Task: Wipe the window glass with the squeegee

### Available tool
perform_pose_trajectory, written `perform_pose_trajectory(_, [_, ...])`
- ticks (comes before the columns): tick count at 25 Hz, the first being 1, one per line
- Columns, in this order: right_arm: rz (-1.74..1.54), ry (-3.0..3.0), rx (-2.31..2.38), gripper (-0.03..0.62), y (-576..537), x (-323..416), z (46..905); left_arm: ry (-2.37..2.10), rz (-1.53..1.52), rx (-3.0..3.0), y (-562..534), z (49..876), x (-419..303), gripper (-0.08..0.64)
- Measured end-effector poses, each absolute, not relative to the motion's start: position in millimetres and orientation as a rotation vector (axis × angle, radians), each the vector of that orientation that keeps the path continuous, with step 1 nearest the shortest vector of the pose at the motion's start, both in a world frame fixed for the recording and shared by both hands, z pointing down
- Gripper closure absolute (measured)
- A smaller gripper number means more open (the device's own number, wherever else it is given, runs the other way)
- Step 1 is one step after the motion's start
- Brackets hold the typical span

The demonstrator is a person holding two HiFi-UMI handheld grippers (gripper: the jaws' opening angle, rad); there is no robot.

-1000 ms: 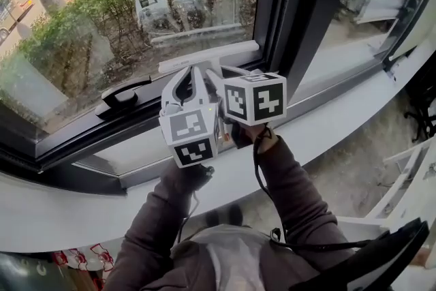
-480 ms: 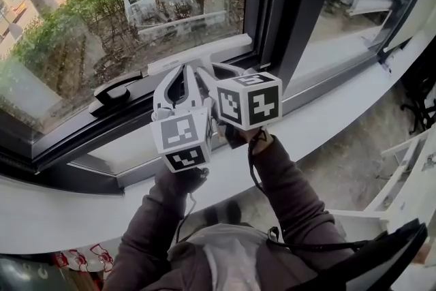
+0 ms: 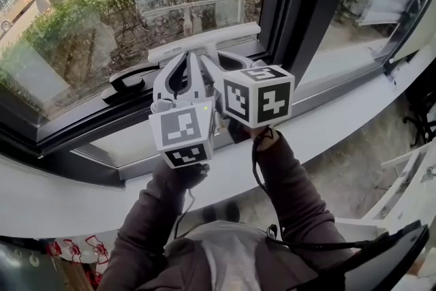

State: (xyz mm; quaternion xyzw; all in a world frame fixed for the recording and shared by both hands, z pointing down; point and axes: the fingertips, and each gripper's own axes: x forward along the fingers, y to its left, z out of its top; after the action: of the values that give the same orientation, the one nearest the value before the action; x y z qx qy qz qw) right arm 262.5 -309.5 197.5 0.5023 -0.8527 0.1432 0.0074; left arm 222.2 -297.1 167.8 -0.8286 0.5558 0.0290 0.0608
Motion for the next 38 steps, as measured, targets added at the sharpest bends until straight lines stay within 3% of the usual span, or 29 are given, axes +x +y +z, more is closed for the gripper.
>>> perform_pose_trajectory(19, [0.129, -2.807, 1.561, 0.514, -309, 212, 85, 1.621, 0.287, -2.362, -291, 64, 174, 0.560])
perform_pose_trajectory(38, [0.154, -2.926, 1.553, 0.515, -327, 186, 16, 1.657, 0.274, -2.383, -319, 7, 146, 0.560])
